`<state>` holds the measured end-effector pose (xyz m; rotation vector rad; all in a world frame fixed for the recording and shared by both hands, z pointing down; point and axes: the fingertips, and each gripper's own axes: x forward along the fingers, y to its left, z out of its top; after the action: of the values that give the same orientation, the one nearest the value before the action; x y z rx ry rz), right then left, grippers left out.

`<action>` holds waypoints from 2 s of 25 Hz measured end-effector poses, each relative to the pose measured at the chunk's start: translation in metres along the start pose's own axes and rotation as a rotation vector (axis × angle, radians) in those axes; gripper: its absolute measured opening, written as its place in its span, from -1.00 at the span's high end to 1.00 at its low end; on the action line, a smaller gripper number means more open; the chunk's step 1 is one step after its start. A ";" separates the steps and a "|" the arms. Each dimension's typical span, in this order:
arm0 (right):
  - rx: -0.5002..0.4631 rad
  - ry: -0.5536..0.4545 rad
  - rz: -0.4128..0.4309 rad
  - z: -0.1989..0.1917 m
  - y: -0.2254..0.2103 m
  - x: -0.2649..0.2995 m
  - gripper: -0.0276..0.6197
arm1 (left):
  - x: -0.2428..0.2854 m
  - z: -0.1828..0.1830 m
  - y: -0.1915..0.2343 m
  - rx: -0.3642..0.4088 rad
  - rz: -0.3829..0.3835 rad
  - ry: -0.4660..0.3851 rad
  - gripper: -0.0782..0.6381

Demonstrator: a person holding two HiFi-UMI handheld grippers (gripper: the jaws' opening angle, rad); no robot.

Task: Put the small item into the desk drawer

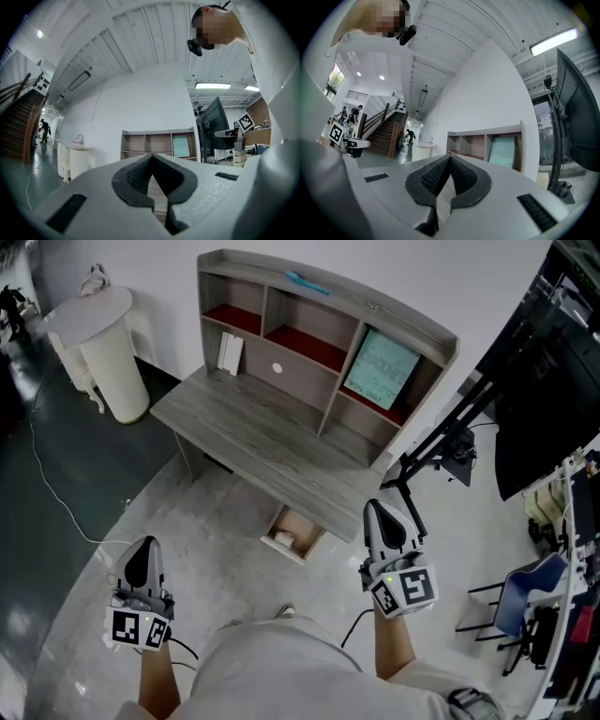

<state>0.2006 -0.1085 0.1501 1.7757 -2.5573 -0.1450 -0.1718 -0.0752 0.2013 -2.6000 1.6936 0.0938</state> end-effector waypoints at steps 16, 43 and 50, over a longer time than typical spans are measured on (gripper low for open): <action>-0.013 0.030 0.057 0.000 0.055 0.001 0.92 | -0.030 -0.007 0.000 -0.011 -0.047 0.015 0.77; -0.110 -0.027 0.140 0.011 0.074 0.025 0.92 | -0.028 -0.005 -0.014 -0.003 -0.047 -0.005 0.77; -0.115 -0.022 0.154 0.009 0.069 0.029 0.92 | -0.021 -0.007 -0.020 -0.010 -0.041 -0.001 0.77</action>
<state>0.1254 -0.1113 0.1461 1.5406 -2.6291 -0.3022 -0.1620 -0.0483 0.2093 -2.6400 1.6421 0.1030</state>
